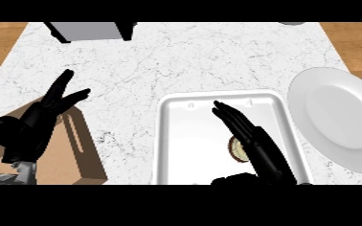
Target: Pick the cupcake from the tray and place it in the plate
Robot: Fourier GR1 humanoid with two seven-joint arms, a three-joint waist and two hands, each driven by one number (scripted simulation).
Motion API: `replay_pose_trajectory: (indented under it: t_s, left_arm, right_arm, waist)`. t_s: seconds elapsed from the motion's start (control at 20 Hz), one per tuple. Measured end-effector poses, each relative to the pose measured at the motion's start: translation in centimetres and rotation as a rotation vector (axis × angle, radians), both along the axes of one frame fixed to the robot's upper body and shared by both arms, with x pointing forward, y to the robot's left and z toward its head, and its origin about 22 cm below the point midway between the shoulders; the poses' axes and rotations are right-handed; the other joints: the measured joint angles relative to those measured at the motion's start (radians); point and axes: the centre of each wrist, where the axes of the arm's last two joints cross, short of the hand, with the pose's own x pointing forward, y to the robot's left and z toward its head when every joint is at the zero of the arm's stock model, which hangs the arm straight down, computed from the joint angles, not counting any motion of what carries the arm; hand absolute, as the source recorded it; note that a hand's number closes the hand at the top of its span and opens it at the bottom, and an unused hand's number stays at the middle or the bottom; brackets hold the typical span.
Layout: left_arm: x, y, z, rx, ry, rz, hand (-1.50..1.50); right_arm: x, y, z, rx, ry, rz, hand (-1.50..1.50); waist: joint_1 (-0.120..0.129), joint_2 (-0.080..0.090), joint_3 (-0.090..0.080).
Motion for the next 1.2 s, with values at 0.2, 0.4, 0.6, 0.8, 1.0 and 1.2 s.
replay_pose_trajectory:
  t_s: [0.2,0.4,0.6,0.8,1.0,1.2]
  left_arm:
    - [0.8,0.0,-0.2,0.008,-0.039,0.005,0.0]
    - [0.9,0.1,-0.5,0.014,-0.056,0.005,0.0]
    - [1.5,-0.1,-0.5,0.012,-0.063,0.004,0.0]
    - [2.0,-0.3,-0.9,0.011,-0.071,-0.012,0.0]
    - [2.7,-0.6,-0.9,0.005,-0.078,-0.026,0.0]
    - [3.3,-1.0,-1.0,0.015,-0.078,-0.025,0.0]
  right_arm:
    - [-0.4,-1.6,3.1,-0.12,-0.021,-0.041,-1.5]
    - [-0.7,-2.9,5.4,-0.318,0.055,-0.059,-1.5]
    - [-0.9,-3.1,8.0,-0.455,0.143,-0.074,-1.5]
    - [-0.9,-3.1,9.6,-0.558,0.223,-0.091,-1.5]
    - [-0.7,-2.6,10.1,-0.606,0.287,-0.1,-1.5]
    - [0.1,-2.1,9.7,-0.627,0.327,-0.094,-1.5]
  waist:
    - [0.001,-0.001,-0.002]
    - [0.005,-0.001,-0.004]
    - [0.014,0.002,-0.004]
    - [0.025,0.002,0.0]
    - [0.035,0.002,0.001]
    - [0.041,0.002,0.003]
